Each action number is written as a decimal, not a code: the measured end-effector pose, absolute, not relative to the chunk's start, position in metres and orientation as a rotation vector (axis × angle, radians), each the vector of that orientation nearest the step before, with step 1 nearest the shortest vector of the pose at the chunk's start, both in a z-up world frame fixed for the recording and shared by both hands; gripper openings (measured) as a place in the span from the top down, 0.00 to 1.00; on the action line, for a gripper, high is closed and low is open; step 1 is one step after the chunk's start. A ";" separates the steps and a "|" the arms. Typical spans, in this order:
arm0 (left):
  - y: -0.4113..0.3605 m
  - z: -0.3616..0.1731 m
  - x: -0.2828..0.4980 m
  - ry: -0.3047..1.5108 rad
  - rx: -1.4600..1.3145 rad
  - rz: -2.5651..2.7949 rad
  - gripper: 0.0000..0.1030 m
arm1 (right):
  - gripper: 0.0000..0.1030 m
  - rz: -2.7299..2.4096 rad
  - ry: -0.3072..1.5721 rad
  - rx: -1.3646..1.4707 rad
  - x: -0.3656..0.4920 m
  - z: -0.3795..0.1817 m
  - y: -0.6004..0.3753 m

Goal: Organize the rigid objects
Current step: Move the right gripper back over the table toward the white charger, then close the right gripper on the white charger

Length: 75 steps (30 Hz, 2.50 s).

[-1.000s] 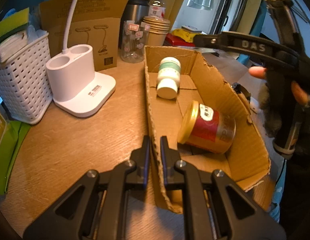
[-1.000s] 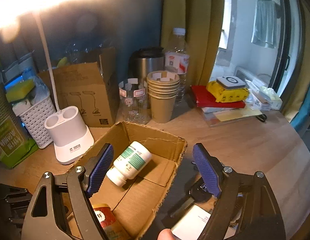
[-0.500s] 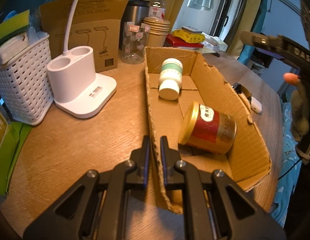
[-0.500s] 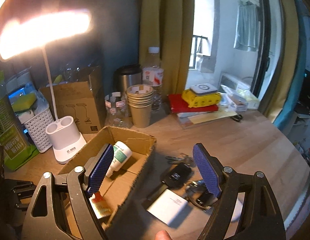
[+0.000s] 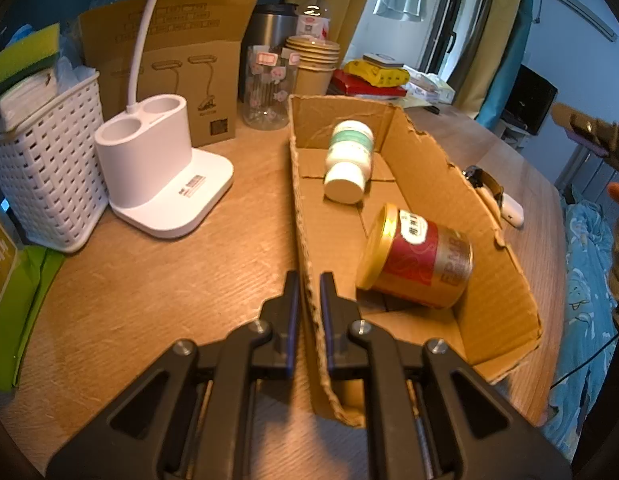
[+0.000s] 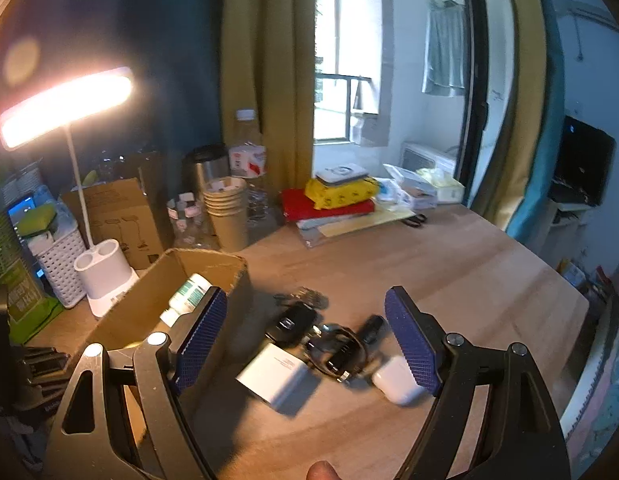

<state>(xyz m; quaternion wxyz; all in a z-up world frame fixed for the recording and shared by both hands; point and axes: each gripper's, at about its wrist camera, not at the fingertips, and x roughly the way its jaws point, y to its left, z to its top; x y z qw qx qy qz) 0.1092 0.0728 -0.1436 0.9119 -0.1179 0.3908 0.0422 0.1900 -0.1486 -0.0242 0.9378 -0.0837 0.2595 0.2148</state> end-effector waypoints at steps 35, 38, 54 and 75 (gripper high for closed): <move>0.073 -0.144 0.109 0.806 -0.246 0.084 0.90 | 0.19 0.508 0.737 -0.205 0.207 -0.125 -0.109; 0.073 -0.144 0.109 0.806 -0.246 0.085 0.90 | 0.19 0.516 0.745 -0.211 0.210 -0.129 -0.105; 0.072 -0.144 0.109 0.806 -0.244 0.086 0.90 | 0.19 0.535 0.810 -0.232 0.229 -0.139 -0.096; 0.068 -0.144 0.111 0.810 -0.211 0.065 0.90 | 0.42 0.525 0.885 -0.227 0.221 -0.142 -0.119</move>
